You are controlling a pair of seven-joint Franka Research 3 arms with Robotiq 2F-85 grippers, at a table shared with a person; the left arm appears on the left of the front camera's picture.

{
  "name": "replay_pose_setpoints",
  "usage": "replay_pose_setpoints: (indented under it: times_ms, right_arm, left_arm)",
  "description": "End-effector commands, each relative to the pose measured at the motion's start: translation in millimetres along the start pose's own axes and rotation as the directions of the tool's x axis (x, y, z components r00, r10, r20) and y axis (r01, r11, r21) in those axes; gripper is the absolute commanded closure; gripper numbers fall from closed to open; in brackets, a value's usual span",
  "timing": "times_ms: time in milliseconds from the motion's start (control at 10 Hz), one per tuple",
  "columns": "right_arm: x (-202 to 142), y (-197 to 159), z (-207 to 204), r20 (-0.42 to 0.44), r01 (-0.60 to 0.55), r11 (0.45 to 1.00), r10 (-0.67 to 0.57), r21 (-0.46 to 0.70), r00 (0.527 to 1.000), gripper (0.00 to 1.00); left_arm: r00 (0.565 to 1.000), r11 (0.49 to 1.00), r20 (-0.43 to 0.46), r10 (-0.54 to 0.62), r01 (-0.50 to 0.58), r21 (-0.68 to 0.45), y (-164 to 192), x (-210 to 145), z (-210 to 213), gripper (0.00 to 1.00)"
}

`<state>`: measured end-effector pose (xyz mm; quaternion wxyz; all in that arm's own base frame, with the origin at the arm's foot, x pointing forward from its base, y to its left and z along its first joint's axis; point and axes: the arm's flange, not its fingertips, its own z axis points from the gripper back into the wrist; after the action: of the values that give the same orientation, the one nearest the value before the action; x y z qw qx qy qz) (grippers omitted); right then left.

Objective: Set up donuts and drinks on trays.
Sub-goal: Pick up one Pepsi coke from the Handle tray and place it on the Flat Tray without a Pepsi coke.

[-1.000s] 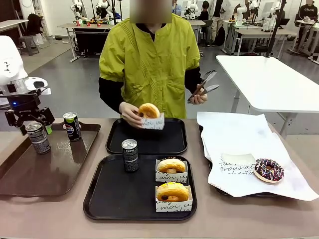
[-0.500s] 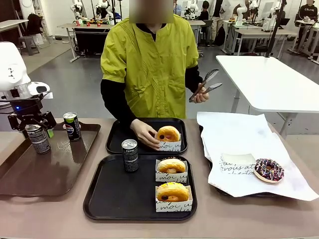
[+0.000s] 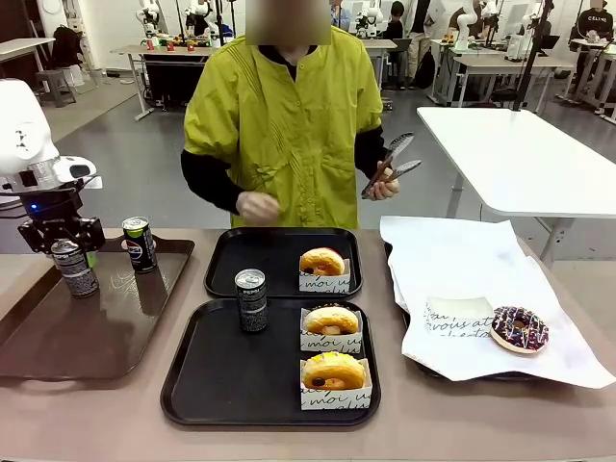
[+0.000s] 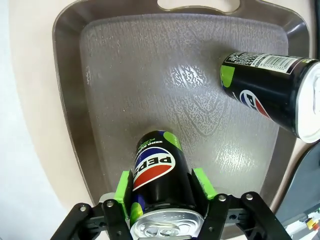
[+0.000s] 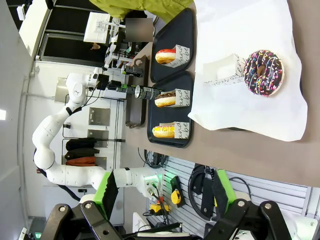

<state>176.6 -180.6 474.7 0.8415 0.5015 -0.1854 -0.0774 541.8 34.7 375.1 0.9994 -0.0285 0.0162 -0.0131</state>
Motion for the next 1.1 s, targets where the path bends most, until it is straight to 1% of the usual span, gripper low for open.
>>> replay_pose_setpoints:
  times_ms: [0,100,200,300,500,700,900,1000]
  right_arm:
    - [1,0,0,0.003,-0.016,1.0,0.016,0.019,1.0,0.0]
    - [1,0,0,0.003,-0.016,1.0,0.016,0.019,1.0,0.0]
    - [1,0,0,0.003,-0.016,1.0,0.016,0.019,1.0,0.0]
    - [1,0,0,0.003,-0.016,1.0,0.016,0.019,1.0,0.0]
    - [1,0,0,0.003,-0.016,1.0,0.016,0.019,1.0,0.0]
    - [1,0,0,0.003,-0.016,1.0,0.016,0.019,1.0,0.0]
    - [1,0,0,0.003,-0.016,1.0,0.016,0.019,1.0,0.0]
    - [1,0,0,0.003,-0.016,1.0,0.016,0.019,1.0,0.0]
  left_arm:
    - [1.0,1.0,0.009,-0.025,0.025,0.014,6,-2,2,1.0]
    - [1.0,1.0,0.013,-0.027,0.026,0.014,6,-4,6,1.0]
    - [0.999,0.999,0.015,-0.036,0.036,0.008,3,-8,13,0.95]
    - [0.999,0.999,0.014,-0.043,0.043,-0.005,-3,-14,28,0.95]
    - [0.997,0.996,0.018,-0.079,0.08,-0.032,-22,-37,74,0.95]
    - [0.992,0.991,-0.019,-0.128,0.127,-0.037,-43,-65,114,0.95]
    - [0.987,0.987,-0.033,-0.159,0.158,-0.044,-61,-93,134,0.95]
    - [0.99,0.989,-0.017,-0.138,0.137,-0.056,-62,-100,138,0.95]
